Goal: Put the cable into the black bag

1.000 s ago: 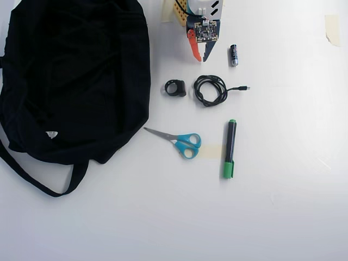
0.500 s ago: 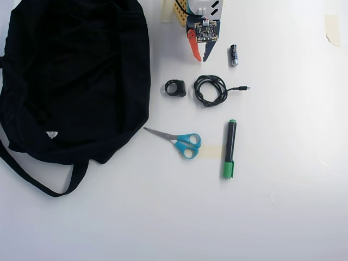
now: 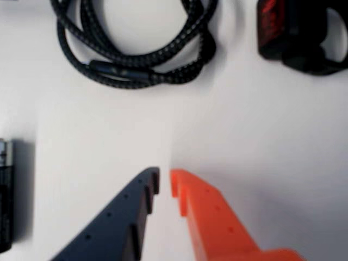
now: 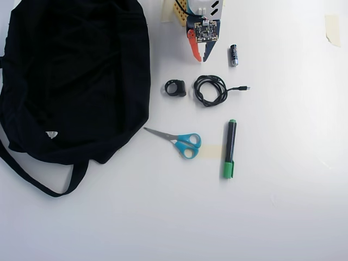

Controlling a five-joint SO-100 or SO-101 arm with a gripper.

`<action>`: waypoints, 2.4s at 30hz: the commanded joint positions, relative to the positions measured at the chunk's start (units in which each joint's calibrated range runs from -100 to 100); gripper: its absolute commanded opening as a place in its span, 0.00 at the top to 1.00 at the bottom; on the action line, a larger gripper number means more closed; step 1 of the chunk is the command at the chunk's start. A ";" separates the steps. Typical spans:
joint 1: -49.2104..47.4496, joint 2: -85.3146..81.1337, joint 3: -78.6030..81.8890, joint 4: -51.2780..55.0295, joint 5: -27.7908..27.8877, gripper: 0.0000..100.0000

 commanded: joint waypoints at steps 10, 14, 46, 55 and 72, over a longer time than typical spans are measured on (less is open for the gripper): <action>0.35 -0.75 1.88 0.43 -0.12 0.98; 0.35 -0.58 1.88 0.35 -0.12 0.98; -2.71 58.84 -24.09 -94.66 -0.60 0.98; -0.40 71.87 -43.14 -94.14 -0.60 0.98; 0.28 83.90 -76.47 -65.46 -0.33 0.98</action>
